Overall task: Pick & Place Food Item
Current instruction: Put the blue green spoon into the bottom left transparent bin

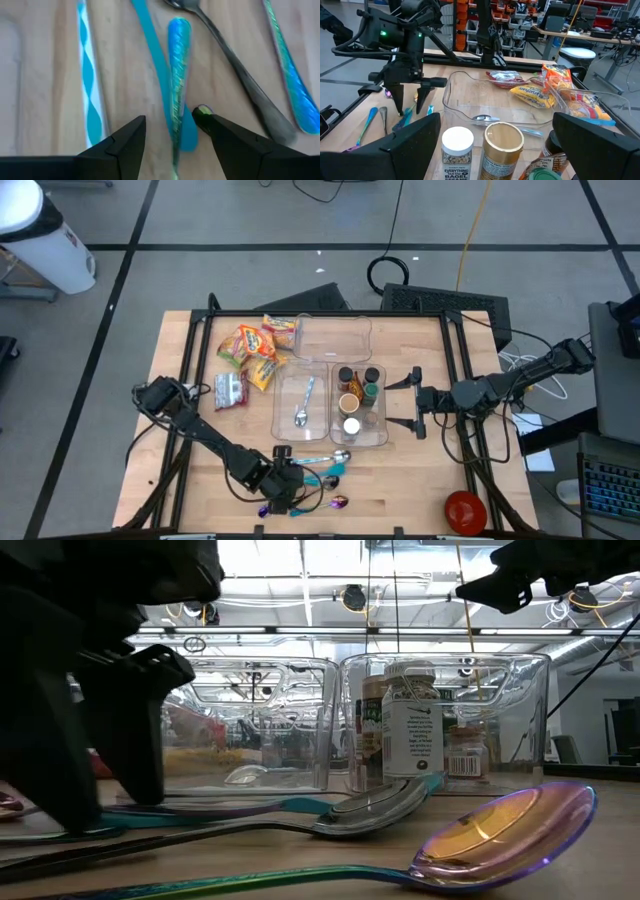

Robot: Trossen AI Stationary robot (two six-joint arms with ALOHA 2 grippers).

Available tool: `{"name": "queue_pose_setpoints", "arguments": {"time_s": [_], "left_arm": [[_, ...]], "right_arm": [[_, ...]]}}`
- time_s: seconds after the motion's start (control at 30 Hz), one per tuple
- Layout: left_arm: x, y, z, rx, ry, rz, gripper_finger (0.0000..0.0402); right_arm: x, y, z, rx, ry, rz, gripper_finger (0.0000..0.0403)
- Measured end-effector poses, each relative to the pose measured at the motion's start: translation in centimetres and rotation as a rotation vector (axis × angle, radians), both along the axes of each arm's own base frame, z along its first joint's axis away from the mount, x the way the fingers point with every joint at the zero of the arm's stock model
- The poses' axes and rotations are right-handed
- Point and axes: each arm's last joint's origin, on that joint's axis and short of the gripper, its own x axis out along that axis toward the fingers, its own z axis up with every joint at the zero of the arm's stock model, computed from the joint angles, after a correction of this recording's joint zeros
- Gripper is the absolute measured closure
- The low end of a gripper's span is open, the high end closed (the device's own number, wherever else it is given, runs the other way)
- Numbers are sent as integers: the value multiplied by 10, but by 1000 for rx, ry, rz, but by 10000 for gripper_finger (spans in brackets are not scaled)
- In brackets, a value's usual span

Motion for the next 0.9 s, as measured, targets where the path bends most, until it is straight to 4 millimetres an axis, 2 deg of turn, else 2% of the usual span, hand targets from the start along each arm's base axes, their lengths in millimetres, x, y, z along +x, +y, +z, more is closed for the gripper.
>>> {"name": "queue_pose_setpoints", "arguments": {"time_s": [0.4,0.5,0.6,0.9], "left_arm": [[-1,1,0,11,13,-29,179],[-1,1,0,11,13,-30,190],[-1,1,0,16,13,-38,224],[4,7,1,-4,18,-16,360]], "right_arm": [[0,0,0,3,0,-1,23],[0,0,0,3,0,-1,23],[0,0,0,3,0,-1,23],[0,0,0,3,0,-1,23]]}}
